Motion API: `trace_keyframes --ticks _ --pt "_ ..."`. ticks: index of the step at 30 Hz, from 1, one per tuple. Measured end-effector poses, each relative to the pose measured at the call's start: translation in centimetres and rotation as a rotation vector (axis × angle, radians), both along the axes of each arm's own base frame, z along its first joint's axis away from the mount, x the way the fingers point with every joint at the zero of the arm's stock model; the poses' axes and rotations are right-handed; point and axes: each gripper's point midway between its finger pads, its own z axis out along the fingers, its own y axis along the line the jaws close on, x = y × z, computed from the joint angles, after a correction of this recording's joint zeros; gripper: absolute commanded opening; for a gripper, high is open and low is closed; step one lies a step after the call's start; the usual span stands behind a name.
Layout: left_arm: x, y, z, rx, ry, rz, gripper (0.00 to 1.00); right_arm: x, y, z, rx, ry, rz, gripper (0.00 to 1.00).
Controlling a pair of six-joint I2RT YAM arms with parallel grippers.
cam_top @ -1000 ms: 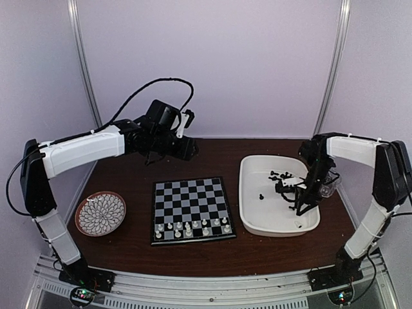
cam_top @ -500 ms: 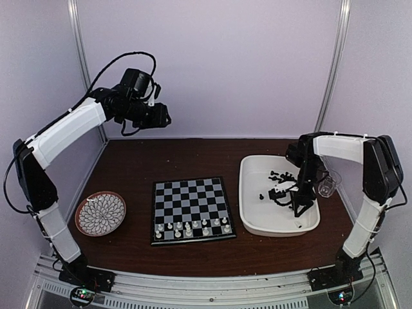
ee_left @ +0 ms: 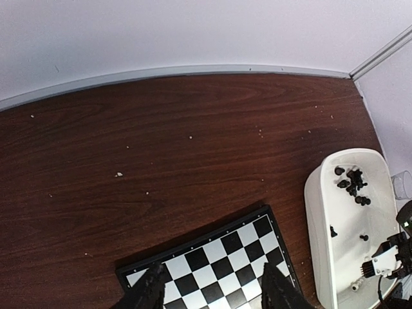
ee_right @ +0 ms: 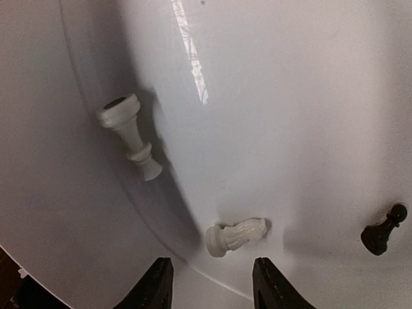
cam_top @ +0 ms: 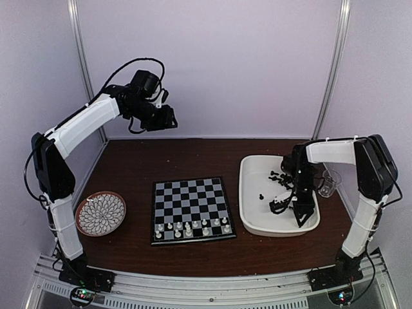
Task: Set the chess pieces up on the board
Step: Pick up the knight from the storage box.
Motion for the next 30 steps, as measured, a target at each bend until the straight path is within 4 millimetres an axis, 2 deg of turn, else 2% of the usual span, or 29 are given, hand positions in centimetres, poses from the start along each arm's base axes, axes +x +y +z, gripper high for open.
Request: trace_keyframes --ticks 7,13,19,24,30 --pt "0.7 1.5 0.3 -0.011 0.008 0.025 0.51 -1.6 -0.1 -1.1 -0.073 0.026 -0.061 0.45" --pt "0.8 1.5 1.1 -0.027 -0.004 0.020 0.51 -0.3 -1.0 -2.4 -0.164 -0.043 -0.110 0.39" --pt "0.7 1.3 1.3 -0.037 -0.004 0.008 0.51 0.6 -1.8 -2.6 -0.220 -0.095 -0.126 0.32" --pt "0.6 1.0 1.4 -0.045 0.000 -0.007 0.50 0.9 -2.0 -2.7 -0.234 -0.112 -0.138 0.19" --pt "0.5 0.6 1.6 -0.052 -0.012 -0.038 0.50 1.1 -1.6 -2.5 -0.220 -0.106 -0.148 0.16"
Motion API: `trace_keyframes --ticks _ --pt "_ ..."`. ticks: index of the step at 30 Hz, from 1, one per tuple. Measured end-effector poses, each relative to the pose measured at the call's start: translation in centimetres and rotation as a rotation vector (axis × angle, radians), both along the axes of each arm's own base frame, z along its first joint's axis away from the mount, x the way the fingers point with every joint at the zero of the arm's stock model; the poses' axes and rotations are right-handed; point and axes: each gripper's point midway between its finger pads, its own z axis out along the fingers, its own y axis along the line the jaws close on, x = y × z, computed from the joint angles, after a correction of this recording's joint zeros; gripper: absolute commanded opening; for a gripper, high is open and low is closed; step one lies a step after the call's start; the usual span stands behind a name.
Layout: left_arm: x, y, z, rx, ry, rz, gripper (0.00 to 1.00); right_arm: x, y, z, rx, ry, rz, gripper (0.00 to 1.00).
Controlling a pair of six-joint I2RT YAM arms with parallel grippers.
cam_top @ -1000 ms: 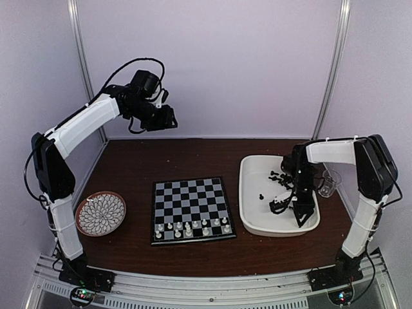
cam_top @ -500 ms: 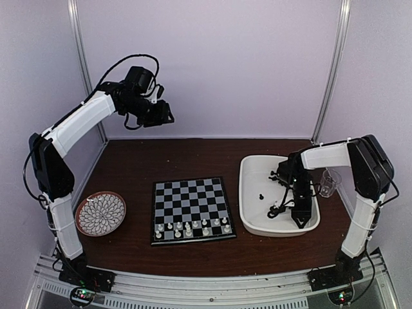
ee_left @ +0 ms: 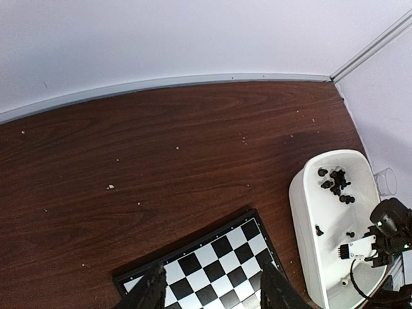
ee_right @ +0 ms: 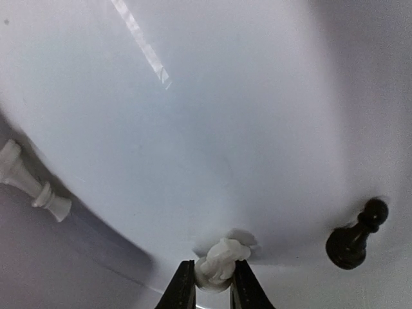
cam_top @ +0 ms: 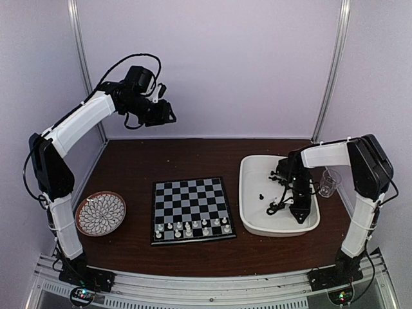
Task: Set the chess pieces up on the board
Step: Pick up the knight from the storage box, then pass from the right arm to the left
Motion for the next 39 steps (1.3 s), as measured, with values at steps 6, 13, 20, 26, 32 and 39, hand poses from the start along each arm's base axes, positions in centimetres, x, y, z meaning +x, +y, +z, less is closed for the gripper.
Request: trace_keyframes --ticks 6,13,20,26,32,39 --pt "-0.1 -1.1 0.8 -0.033 -0.034 -0.070 0.46 2.2 2.2 1.8 0.111 -0.046 -0.035 0.15" --pt "-1.5 -4.8 -0.9 -0.076 -0.033 -0.186 0.44 3.1 5.2 6.0 0.306 -0.127 -0.047 0.16" --pt "-11.1 -13.8 -7.2 -0.150 0.106 -0.470 0.43 2.6 7.4 11.2 0.487 -0.212 -0.041 0.17" --pt "-18.9 -18.6 -7.1 -0.228 0.172 -0.602 0.43 2.3 9.6 15.7 0.670 -0.328 -0.063 0.18" --pt "-21.2 -21.3 -4.0 -0.356 0.178 -0.624 0.41 1.6 11.8 19.1 0.831 -0.422 -0.038 0.18" --pt "-22.9 -23.3 -1.9 -0.435 0.113 -0.728 0.41 -1.2 14.3 19.5 1.010 -0.327 -0.057 0.20"
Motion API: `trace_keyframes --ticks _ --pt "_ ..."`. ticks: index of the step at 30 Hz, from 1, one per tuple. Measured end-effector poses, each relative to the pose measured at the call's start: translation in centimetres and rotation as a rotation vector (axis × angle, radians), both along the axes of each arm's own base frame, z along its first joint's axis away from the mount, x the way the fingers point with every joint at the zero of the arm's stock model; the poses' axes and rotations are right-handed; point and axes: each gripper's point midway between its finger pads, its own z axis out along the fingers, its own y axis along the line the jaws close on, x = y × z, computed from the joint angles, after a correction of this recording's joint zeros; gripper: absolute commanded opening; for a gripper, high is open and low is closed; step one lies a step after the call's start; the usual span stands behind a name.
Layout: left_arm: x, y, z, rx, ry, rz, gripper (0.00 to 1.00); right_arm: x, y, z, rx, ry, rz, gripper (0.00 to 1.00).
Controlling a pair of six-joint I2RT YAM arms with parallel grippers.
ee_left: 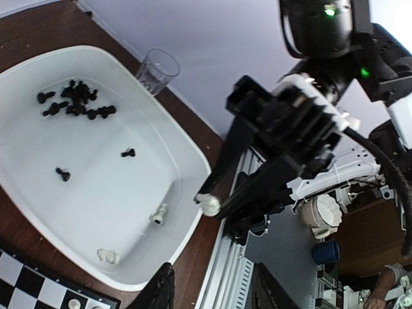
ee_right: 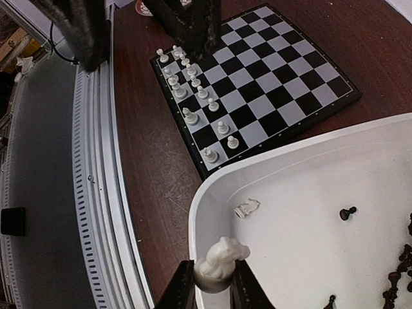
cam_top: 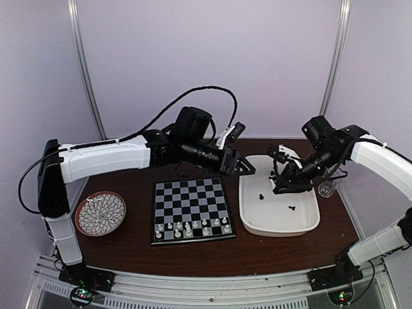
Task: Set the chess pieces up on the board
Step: Pass from the right arm to the left
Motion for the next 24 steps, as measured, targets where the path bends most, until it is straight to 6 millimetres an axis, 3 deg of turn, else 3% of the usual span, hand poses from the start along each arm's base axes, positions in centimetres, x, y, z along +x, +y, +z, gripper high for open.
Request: trace_keyframes --ticks 5,13,24 --pt "-1.6 -2.1 0.0 -0.045 0.031 -0.079 0.41 -0.5 0.5 0.1 0.030 0.019 0.014 0.19" --pt "-0.7 -4.1 -5.0 0.024 0.174 -0.054 0.40 -0.7 1.1 -0.8 -0.053 -0.035 0.036 0.19" --pt "-0.5 -5.5 -4.6 -0.013 0.286 -0.044 0.33 -0.3 0.7 -1.9 -0.185 -0.123 0.030 0.19"
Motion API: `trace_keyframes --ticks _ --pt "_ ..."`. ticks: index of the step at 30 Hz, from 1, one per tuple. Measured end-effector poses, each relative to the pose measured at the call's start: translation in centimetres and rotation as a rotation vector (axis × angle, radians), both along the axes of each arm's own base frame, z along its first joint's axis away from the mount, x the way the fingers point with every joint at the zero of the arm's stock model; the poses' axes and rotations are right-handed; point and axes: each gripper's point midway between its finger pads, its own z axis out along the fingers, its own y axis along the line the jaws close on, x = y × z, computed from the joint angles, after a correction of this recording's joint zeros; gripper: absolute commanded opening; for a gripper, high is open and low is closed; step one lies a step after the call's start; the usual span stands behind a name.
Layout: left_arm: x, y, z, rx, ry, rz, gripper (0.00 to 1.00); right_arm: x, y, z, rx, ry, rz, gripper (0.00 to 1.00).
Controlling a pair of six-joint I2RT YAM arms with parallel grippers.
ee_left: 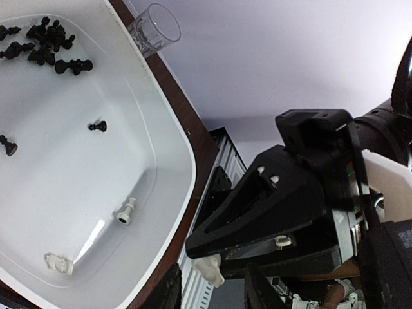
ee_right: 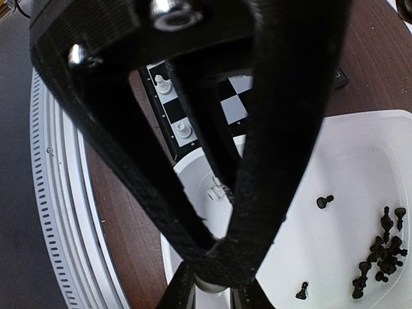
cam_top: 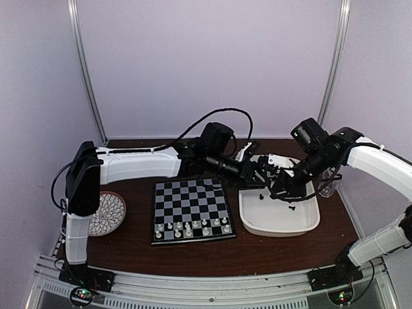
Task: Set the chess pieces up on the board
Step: Pass from the right arm to the left
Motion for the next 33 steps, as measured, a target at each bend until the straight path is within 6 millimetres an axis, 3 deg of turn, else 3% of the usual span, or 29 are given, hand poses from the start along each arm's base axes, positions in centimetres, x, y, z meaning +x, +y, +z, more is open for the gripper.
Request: trace_keyframes --ticks 14,24,26,30,33 --pt "-0.1 -0.9 -0.6 0.027 0.068 -0.007 0.31 0.7 -0.2 0.2 -0.039 -0.049 -0.014 0.19" --pt "-0.6 -1.4 -1.5 0.047 0.102 -0.022 0.09 0.7 -0.3 0.1 -0.062 -0.067 -0.011 0.20" --pt "-0.6 -1.4 -1.6 0.051 0.100 -0.022 0.07 0.8 -0.4 0.0 -0.068 -0.070 -0.011 0.25" --pt "-0.6 -1.1 -2.0 0.065 0.075 -0.029 0.06 0.7 -0.4 0.1 -0.069 -0.075 -0.003 0.45" --pt "-0.4 -0.6 -2.8 0.102 0.038 -0.026 0.07 0.4 -0.7 0.3 -0.062 -0.065 -0.008 0.51"
